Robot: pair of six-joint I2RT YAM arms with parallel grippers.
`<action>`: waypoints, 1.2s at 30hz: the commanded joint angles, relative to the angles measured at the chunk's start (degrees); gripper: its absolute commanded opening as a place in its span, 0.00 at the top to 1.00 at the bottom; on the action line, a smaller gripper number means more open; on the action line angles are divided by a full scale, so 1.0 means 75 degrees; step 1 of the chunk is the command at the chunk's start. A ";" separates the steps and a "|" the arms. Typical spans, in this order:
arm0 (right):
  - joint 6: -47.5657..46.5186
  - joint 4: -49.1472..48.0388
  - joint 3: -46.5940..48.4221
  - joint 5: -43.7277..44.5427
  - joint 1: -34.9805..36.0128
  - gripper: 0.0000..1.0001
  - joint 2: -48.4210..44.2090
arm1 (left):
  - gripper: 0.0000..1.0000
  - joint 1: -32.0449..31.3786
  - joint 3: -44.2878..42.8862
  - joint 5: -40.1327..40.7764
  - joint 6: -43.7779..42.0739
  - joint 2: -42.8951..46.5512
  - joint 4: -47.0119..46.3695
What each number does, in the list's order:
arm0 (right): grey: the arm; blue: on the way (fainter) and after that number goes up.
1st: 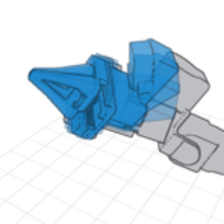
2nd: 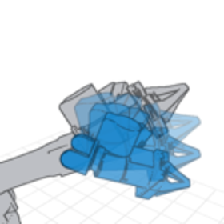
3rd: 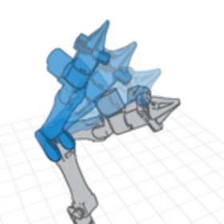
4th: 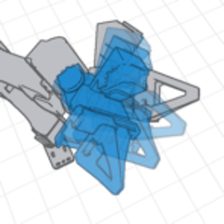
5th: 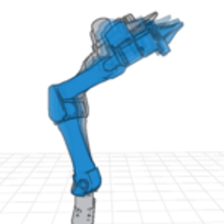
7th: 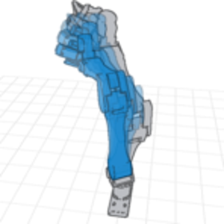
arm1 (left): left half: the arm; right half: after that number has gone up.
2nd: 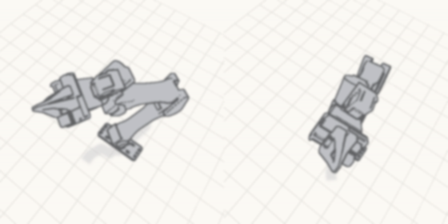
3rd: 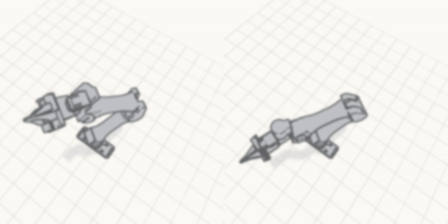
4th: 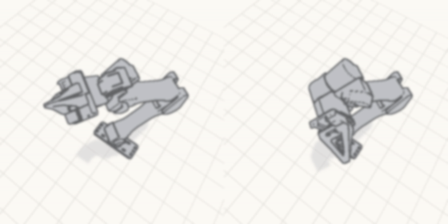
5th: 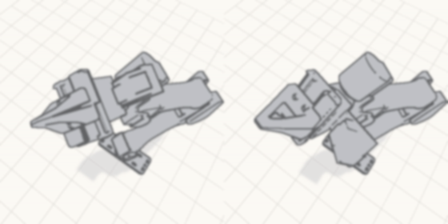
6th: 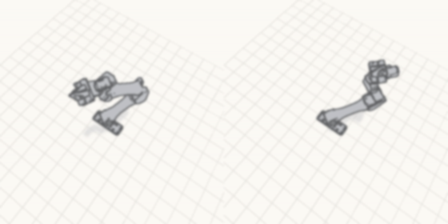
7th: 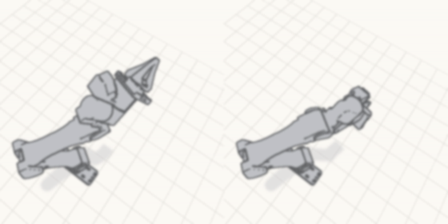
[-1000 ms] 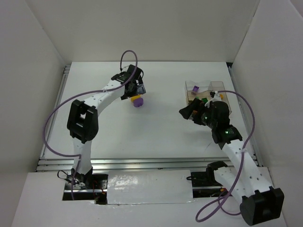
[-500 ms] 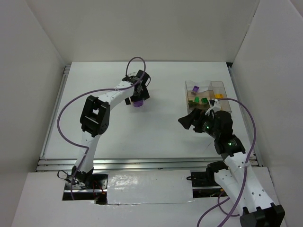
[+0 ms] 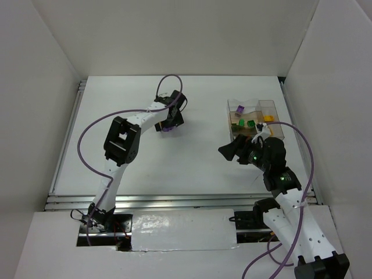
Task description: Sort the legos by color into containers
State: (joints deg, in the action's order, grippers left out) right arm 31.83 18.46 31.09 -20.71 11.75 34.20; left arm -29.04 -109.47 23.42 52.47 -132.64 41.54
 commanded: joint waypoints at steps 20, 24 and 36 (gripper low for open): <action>0.0489 -0.0692 0.0084 -0.0496 0.0027 0.00 0.0374 | 1.00 -0.1375 0.4723 0.0204 -0.3476 0.4644 -0.4432; 0.0958 -0.0142 0.0937 -0.0204 0.0155 0.01 0.0292 | 1.00 -0.1964 0.7172 -0.0950 -0.5222 0.6631 -0.6544; 0.1322 0.0715 0.2511 0.1471 0.2967 0.01 0.1275 | 1.00 -0.2854 0.8233 -0.4481 -0.6503 0.8978 -0.6665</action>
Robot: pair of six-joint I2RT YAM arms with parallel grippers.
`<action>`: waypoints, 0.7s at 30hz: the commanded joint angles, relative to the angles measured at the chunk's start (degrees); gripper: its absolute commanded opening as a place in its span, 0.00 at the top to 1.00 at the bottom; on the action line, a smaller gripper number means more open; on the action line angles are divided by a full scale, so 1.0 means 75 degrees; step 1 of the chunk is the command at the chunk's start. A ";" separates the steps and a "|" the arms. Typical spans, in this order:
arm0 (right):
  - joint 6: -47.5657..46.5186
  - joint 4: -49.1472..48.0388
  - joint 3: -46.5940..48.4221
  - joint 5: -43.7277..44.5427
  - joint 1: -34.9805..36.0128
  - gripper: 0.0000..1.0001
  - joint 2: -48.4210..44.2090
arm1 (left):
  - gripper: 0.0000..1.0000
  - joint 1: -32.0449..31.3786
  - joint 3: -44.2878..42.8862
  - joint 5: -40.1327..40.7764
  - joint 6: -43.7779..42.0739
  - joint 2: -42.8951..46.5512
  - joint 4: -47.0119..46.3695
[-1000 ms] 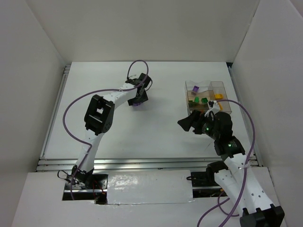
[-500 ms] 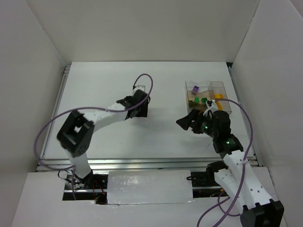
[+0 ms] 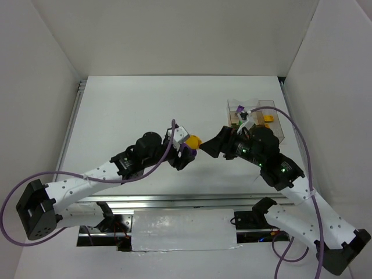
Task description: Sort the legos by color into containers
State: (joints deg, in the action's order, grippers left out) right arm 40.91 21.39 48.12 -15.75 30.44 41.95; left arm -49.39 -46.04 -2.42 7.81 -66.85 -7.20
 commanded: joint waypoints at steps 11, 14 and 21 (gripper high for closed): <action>0.0136 0.0735 0.0627 0.2651 0.1567 0.09 0.1250 | 1.00 -0.0622 -0.0178 -0.1951 -0.0585 0.0616 -0.0223; 0.0077 0.0350 0.0522 0.2138 0.1567 0.43 0.1215 | 1.00 -0.0646 -0.0131 -0.2068 -0.0597 0.0733 -0.0282; 0.0194 -0.0988 0.0029 0.0342 0.1567 1.00 0.1180 | 1.00 -0.0657 -0.0189 -0.2034 -0.0585 0.0581 -0.0189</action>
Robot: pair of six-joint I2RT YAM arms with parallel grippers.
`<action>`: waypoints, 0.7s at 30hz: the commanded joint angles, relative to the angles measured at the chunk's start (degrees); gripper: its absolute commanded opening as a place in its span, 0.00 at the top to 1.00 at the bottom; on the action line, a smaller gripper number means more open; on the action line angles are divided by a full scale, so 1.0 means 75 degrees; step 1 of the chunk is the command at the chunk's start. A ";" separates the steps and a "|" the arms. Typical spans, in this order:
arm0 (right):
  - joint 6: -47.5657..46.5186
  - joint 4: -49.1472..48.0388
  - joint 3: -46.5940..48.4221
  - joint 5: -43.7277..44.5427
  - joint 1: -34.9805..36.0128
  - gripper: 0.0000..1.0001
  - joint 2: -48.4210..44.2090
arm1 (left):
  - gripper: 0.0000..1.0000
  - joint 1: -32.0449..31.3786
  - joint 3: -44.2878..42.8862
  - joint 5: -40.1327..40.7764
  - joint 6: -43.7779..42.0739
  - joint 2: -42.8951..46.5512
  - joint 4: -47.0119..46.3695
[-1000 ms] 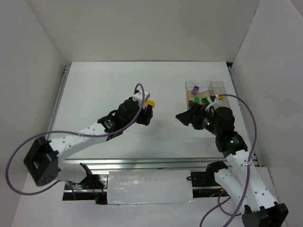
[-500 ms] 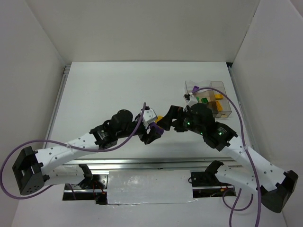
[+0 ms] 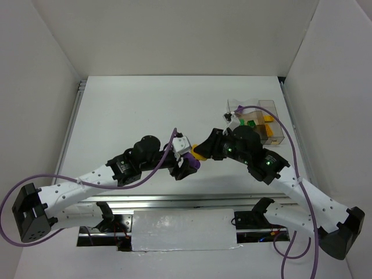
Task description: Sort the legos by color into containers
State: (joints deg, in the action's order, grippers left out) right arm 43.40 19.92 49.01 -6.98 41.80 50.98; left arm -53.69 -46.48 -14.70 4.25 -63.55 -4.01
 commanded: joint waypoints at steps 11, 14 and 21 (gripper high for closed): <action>-0.0243 -0.0453 0.0180 0.0134 0.0040 1.00 -0.0410 | 1.00 -0.0083 0.0173 -0.0301 -0.0005 0.0399 -0.0555; -0.0126 -0.0675 0.0005 0.0309 -0.0042 1.00 -0.0574 | 1.00 -0.0083 0.0279 -0.0244 0.0019 0.0457 -0.0602; -0.0242 -0.0432 0.0062 0.1525 -0.0218 1.00 -0.0821 | 1.00 -0.0083 0.0373 0.0189 0.0195 0.0539 -0.0555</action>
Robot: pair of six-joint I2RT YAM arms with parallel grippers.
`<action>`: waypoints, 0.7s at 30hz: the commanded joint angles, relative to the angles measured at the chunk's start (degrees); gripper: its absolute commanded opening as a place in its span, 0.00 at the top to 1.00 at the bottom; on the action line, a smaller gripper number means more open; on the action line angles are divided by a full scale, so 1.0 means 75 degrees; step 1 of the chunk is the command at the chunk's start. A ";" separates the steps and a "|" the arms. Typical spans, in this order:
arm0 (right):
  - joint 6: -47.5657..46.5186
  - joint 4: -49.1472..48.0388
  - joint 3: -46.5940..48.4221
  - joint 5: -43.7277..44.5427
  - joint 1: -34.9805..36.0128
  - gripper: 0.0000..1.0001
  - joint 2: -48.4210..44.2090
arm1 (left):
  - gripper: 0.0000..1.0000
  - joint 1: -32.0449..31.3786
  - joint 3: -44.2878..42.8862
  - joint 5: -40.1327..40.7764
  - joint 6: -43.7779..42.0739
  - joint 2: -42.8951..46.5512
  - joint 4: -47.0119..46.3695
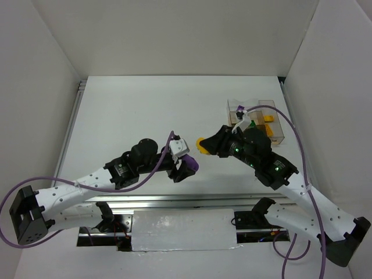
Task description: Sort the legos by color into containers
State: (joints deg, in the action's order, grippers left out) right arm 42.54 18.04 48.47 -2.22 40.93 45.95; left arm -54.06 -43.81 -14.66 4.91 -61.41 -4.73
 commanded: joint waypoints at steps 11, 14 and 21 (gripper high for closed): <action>-0.2238 -0.1105 0.0122 0.1514 -0.4997 1.00 0.2457 | 1.00 -0.0057 -0.0802 0.1988 0.2834 0.0453 0.1296; -0.2064 -0.1047 0.0918 0.2368 -0.5772 1.00 0.3582 | 1.00 -0.0081 -0.0967 0.2258 0.3339 0.0687 0.2046; -0.2871 -0.0239 0.3742 0.3587 -0.6253 1.00 0.6726 | 1.00 -0.0139 -0.1354 0.2201 0.3764 0.0980 0.3572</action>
State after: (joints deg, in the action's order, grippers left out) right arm 25.56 15.03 69.38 18.48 -5.41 91.92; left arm -54.57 -51.62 1.32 30.24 -55.59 16.01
